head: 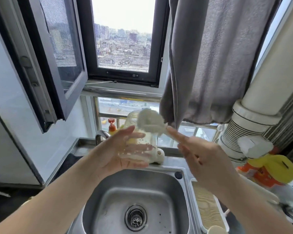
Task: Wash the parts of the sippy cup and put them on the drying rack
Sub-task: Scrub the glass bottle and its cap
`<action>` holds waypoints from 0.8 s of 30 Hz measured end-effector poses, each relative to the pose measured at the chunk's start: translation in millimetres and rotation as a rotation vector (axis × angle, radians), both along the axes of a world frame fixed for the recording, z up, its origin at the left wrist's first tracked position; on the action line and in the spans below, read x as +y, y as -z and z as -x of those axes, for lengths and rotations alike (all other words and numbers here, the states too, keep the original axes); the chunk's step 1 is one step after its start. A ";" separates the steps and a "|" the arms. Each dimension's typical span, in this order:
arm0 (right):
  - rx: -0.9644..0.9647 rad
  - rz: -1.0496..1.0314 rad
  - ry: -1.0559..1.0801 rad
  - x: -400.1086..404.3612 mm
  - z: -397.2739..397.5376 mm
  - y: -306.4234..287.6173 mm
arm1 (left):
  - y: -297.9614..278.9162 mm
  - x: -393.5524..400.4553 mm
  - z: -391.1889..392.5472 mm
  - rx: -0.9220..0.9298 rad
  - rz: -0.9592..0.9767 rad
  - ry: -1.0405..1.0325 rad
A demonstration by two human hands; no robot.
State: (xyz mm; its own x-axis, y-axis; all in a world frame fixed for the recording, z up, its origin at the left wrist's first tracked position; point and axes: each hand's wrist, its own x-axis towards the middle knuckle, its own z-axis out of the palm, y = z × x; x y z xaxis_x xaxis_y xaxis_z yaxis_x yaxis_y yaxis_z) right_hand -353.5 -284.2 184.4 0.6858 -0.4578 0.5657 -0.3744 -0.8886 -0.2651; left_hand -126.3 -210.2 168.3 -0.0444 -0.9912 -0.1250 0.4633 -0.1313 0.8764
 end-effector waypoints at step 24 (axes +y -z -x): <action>0.087 0.028 0.068 0.7 -5.2 -14.5 | 5.4 -4.8 -9.9 0.005 -0.058 -0.023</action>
State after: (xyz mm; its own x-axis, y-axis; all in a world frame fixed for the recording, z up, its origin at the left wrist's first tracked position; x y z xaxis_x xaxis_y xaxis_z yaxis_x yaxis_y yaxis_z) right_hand -348.4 -283.5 198.9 0.7007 -0.4897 0.5188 -0.4548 -0.8669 -0.2039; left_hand -116.4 -215.1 162.8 -0.0224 -0.9829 -0.1825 0.4710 -0.1714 0.8653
